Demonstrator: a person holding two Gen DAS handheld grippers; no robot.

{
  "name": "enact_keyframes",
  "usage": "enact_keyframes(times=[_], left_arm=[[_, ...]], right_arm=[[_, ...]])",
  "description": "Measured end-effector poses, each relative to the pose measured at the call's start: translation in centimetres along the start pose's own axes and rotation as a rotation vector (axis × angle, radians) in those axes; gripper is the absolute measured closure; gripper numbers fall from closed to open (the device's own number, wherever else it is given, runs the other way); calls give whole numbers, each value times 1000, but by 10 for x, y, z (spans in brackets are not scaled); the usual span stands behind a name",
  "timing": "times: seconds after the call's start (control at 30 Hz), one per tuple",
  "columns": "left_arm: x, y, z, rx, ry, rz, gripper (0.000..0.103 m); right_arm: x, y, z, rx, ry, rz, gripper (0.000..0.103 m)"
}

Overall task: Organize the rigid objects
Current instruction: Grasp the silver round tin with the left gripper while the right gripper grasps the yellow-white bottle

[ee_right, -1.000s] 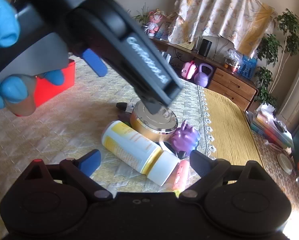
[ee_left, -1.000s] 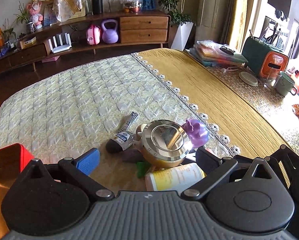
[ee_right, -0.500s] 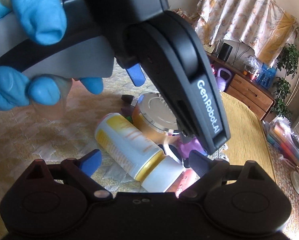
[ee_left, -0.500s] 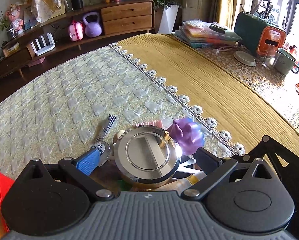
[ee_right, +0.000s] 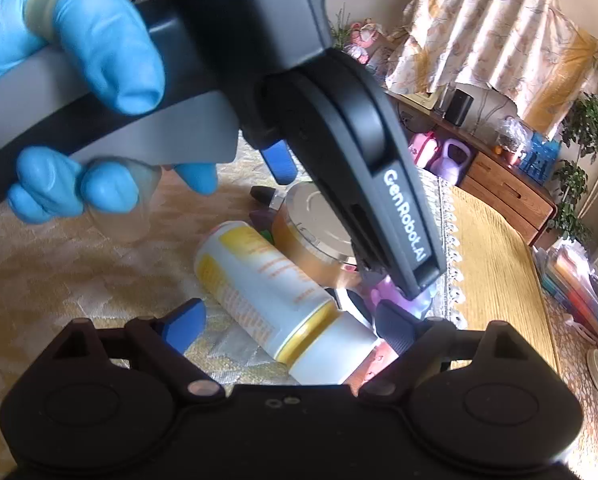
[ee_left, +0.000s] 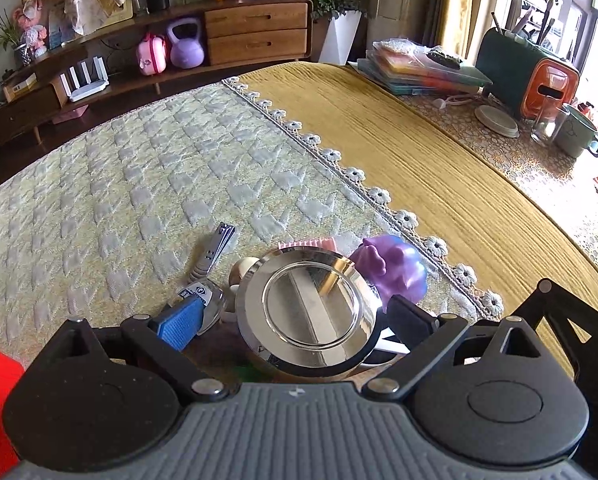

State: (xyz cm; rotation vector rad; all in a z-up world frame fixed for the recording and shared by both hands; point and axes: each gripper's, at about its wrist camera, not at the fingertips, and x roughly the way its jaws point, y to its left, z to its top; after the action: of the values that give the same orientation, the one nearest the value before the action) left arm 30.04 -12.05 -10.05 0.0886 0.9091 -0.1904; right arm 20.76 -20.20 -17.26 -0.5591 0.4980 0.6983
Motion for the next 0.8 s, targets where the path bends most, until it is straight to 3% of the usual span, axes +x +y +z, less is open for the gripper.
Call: enact_keyframes(times=[0.23, 0.33, 0.57, 0.67, 0.8], left_arm=[[0, 2, -2, 0, -9, -7, 12], [0, 3, -3, -3, -4, -14, 22], [-4, 8, -7, -19, -11, -19, 25], [-4, 11, -7, -34, -11, -21, 25], [-4, 13, -7, -42, -9, -18, 25]], right_arm=[[0, 9, -2, -51, 5, -21, 28], [-6, 14, -4, -93, 10, -19, 35], [-23, 30, -7, -223, 43, 91, 39], [-17, 34, -3, -214, 52, 88, 39], [-6, 30, 3, -113, 61, 80, 42]])
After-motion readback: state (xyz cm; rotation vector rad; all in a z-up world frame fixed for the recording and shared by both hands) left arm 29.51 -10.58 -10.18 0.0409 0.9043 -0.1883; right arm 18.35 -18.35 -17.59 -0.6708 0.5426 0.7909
